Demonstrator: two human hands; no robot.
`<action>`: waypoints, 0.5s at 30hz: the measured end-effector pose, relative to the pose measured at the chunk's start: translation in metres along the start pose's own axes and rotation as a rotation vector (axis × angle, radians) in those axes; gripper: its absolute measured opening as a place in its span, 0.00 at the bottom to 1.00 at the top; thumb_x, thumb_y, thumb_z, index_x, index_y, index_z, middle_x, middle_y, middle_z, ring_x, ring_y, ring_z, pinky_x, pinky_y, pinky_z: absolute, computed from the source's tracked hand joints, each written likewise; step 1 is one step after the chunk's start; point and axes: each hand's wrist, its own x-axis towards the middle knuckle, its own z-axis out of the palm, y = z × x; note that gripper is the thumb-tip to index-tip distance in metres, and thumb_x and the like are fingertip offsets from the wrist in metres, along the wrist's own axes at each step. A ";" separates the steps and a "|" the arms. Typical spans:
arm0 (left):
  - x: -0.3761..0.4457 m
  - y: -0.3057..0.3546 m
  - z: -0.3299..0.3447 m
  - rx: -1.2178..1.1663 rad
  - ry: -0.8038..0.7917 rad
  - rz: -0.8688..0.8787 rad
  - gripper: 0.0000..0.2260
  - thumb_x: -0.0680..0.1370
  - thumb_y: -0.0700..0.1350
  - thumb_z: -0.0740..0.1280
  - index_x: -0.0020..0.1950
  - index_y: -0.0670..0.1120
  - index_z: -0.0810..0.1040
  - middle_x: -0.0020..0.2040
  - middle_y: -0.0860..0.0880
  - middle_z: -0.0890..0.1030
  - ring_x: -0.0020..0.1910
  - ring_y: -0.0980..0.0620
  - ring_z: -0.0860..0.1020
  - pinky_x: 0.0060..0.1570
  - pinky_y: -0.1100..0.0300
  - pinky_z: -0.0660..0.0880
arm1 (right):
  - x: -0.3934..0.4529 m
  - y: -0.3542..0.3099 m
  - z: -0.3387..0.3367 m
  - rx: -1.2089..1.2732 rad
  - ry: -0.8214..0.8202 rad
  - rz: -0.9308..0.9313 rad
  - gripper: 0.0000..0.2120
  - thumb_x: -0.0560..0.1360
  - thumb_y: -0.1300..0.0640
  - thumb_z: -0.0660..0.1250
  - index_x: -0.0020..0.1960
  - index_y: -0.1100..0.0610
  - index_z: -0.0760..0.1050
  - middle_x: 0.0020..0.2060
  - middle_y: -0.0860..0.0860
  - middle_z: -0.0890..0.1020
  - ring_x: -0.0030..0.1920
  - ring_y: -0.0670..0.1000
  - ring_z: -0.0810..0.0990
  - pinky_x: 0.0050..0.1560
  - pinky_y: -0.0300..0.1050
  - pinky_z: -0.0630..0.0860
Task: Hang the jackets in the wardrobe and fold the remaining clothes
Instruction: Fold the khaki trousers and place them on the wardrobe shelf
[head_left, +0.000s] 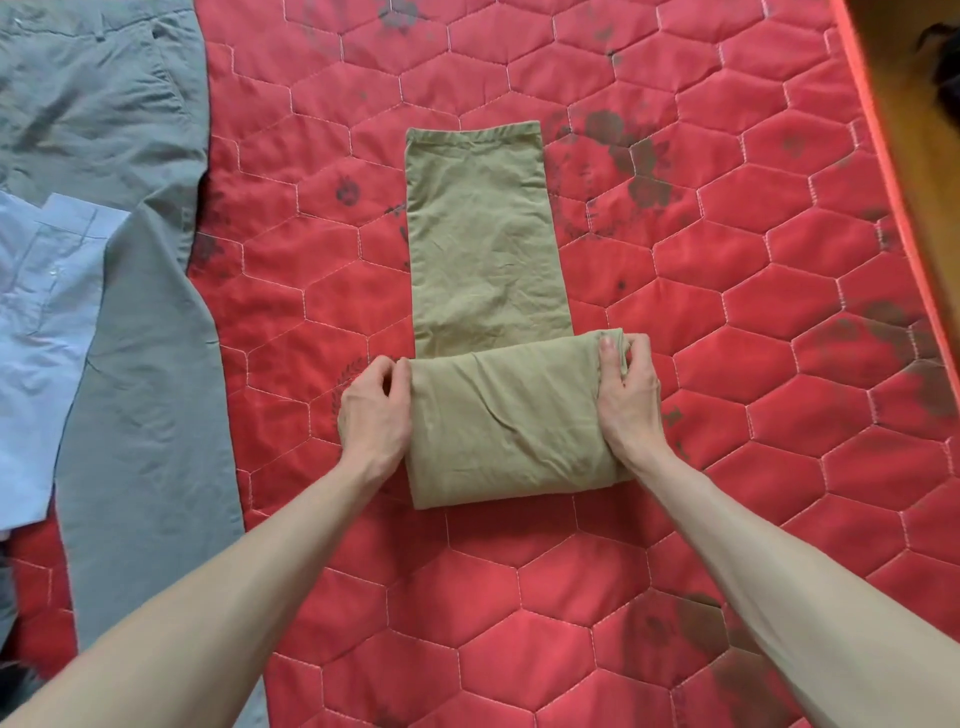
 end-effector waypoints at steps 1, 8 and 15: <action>0.002 0.002 -0.001 -0.038 -0.001 0.015 0.19 0.85 0.52 0.61 0.37 0.45 0.66 0.31 0.52 0.69 0.34 0.48 0.68 0.40 0.47 0.65 | 0.000 0.003 0.000 0.003 0.019 -0.008 0.13 0.86 0.50 0.58 0.50 0.59 0.68 0.35 0.51 0.73 0.37 0.51 0.71 0.43 0.54 0.66; 0.018 0.017 0.007 -0.181 -0.049 -0.269 0.22 0.80 0.57 0.65 0.32 0.46 0.66 0.31 0.51 0.67 0.31 0.50 0.65 0.37 0.51 0.65 | 0.001 0.003 0.012 -0.143 0.053 0.095 0.11 0.86 0.50 0.57 0.51 0.56 0.70 0.37 0.55 0.78 0.42 0.63 0.77 0.41 0.54 0.65; 0.032 0.015 0.003 0.096 -0.007 -0.207 0.22 0.83 0.53 0.62 0.31 0.44 0.67 0.30 0.47 0.72 0.34 0.42 0.70 0.37 0.50 0.65 | -0.003 0.005 0.006 -0.058 0.044 0.078 0.12 0.86 0.52 0.58 0.48 0.58 0.69 0.33 0.47 0.73 0.39 0.59 0.74 0.41 0.52 0.64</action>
